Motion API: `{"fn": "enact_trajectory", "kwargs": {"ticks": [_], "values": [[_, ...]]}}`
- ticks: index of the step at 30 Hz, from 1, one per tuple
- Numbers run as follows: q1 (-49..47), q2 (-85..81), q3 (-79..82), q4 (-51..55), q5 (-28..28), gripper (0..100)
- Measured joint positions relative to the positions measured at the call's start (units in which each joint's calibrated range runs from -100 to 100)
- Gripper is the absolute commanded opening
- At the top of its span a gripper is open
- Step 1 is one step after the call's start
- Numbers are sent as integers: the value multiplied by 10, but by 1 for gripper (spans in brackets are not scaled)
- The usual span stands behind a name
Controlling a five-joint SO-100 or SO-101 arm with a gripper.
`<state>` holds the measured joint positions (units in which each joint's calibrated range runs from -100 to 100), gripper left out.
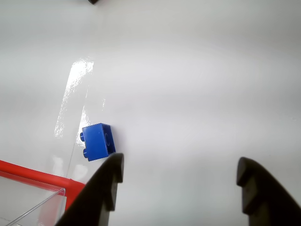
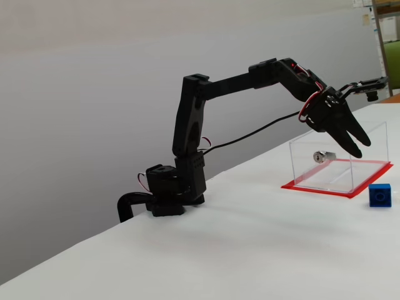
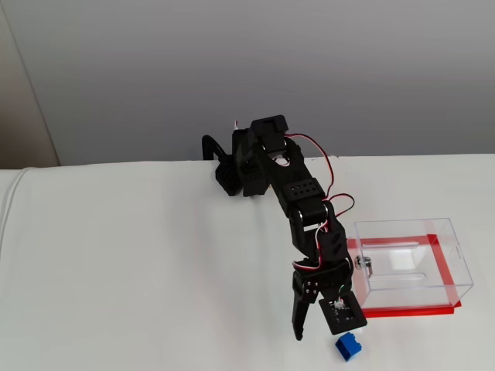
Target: Pick the blue lego brick and place it into the transparent box
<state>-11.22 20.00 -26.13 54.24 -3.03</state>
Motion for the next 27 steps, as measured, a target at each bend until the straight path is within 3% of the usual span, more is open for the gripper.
{"fn": "enact_trajectory", "kwargs": {"ticks": [9,27], "values": [[-45,25,-1,-43,28,26],[-111,125,7,-57,13,26]]}}
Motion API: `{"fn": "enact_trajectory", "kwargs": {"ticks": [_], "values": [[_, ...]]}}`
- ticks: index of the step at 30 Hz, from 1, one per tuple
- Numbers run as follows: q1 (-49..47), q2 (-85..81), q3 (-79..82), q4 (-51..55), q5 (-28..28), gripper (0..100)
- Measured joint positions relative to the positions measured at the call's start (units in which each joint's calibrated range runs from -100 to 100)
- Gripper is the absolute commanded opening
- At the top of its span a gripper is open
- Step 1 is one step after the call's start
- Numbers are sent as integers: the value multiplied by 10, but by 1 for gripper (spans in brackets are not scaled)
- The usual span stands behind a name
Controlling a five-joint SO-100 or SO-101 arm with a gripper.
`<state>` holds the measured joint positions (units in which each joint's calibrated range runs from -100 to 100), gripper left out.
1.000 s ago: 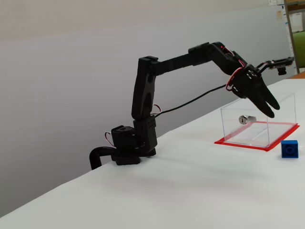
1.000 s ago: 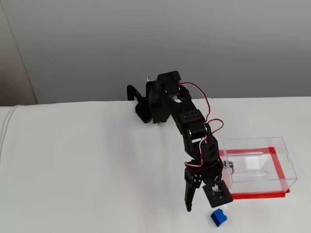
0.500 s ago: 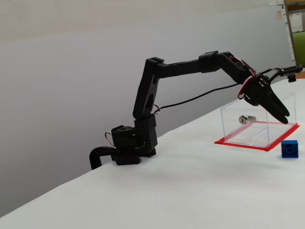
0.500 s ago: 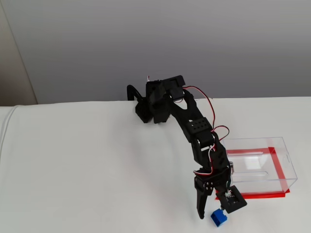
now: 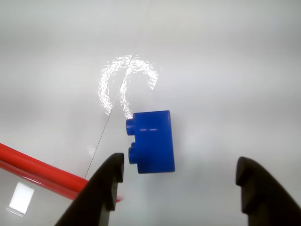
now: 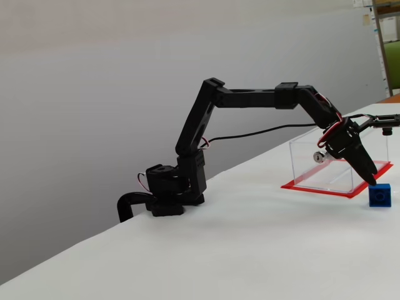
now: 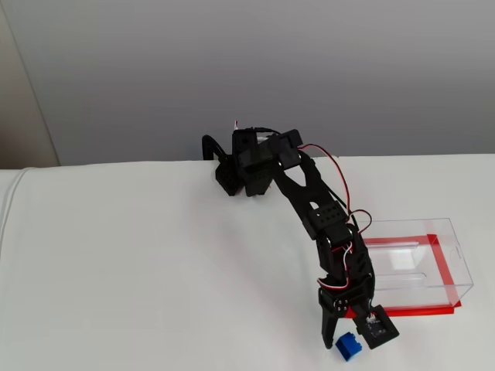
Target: Pick the blue lego brick and place it into the transparent box
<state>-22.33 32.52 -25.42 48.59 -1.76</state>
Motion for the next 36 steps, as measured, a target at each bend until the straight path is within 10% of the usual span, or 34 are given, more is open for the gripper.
{"fn": "enact_trajectory", "kwargs": {"ticks": [36], "values": [[-18,122,-102,-3,-13,26]]}}
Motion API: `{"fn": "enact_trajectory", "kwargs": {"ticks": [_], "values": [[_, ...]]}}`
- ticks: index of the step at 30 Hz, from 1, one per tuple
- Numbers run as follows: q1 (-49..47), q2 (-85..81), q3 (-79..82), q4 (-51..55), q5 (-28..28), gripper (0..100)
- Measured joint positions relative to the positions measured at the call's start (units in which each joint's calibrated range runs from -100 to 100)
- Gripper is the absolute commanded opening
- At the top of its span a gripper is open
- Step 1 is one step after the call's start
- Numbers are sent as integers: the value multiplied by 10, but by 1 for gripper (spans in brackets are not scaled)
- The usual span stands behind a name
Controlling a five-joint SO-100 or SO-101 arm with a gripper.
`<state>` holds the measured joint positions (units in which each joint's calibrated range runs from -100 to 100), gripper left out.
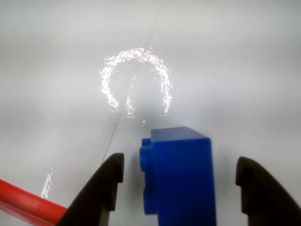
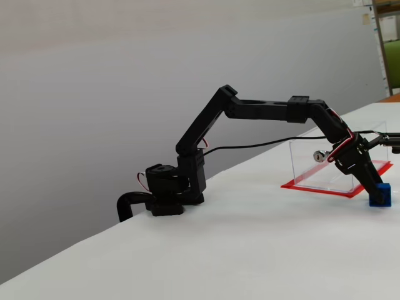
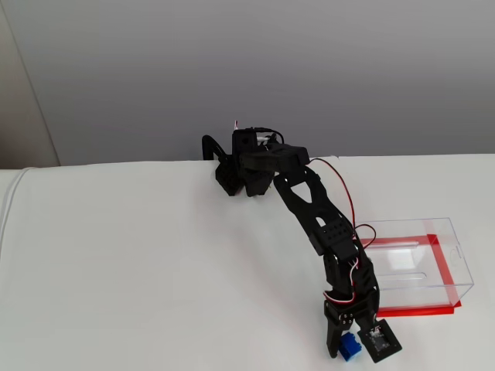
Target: Pick the blue lego brick and place it into the transparent box
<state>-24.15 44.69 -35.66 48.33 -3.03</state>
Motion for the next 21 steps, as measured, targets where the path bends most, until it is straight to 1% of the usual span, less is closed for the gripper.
{"fn": "enact_trajectory", "kwargs": {"ticks": [5,12,21], "values": [[0,0,0,0,0,26],[0,0,0,0,0,11],[0,0,0,0,0,4]]}}
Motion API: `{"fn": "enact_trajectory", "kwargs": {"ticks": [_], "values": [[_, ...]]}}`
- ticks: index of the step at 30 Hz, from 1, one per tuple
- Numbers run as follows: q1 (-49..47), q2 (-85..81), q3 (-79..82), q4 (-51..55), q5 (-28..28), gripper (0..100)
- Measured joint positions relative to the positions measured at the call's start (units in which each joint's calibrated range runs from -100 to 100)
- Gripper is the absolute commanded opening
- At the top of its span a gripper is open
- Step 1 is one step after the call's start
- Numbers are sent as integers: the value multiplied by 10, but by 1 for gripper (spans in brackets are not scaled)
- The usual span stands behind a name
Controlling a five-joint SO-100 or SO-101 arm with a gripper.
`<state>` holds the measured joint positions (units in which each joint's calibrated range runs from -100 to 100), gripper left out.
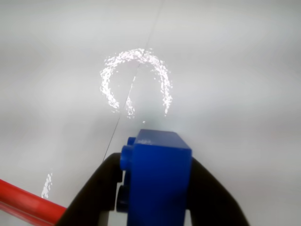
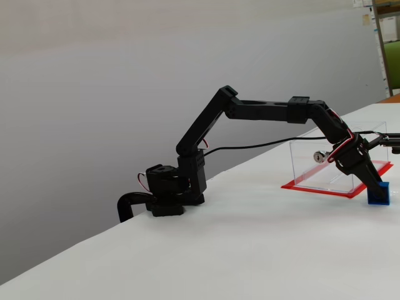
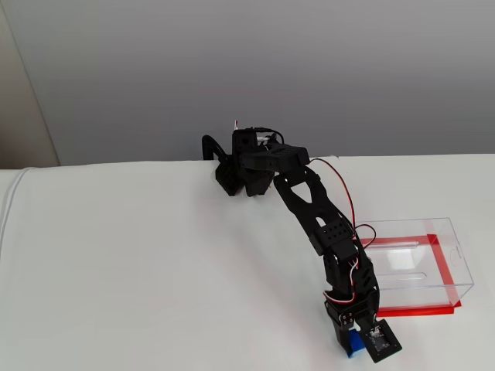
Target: Pick the blue lego brick and place it into the transparent box
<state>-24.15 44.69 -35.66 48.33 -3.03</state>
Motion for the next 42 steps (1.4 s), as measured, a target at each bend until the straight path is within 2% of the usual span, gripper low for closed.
{"fn": "enact_trajectory", "kwargs": {"ticks": [4,23,42], "values": [[0,0,0,0,0,2],[5,-8,0,0,1,2],[48,-191,1,2,2,3]]}}
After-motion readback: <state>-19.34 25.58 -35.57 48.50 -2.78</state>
